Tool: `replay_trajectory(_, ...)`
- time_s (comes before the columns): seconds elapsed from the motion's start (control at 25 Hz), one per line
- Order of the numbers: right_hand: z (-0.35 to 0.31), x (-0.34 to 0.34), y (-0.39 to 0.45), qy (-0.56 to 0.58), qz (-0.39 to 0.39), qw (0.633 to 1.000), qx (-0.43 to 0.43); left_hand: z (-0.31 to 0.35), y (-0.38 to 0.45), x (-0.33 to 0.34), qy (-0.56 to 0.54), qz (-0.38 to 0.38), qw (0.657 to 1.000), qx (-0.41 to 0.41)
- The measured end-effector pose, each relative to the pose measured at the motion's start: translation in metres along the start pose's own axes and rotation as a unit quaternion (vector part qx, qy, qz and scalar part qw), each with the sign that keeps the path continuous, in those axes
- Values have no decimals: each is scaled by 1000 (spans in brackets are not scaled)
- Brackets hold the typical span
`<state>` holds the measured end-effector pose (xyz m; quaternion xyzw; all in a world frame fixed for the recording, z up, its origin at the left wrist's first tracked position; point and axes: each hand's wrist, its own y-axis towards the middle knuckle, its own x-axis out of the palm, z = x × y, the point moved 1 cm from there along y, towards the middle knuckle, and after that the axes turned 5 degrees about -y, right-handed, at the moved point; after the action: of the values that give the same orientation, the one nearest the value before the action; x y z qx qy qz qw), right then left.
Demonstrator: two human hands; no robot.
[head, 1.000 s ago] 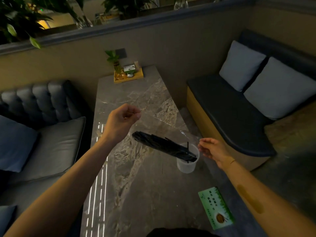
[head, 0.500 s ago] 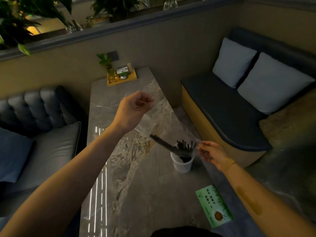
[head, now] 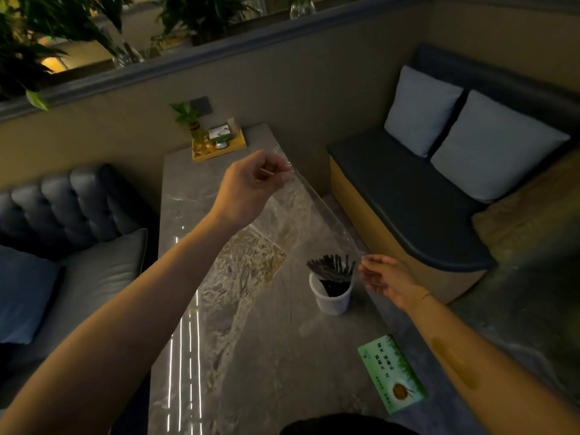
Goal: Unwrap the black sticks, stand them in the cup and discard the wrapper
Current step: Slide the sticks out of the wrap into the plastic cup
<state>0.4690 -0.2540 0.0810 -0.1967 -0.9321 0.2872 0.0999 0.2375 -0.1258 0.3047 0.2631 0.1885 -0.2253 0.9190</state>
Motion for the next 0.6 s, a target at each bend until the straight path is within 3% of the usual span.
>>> replay_trajectory(0.36,-11,14,-10,23,2,1000,-19,-3,-10,-31,-39,40,998,-8)
replay_trajectory(0.6,-32,46,-29,28,-12,997,-73,-17,-29,-75,-65,118,991,-23)
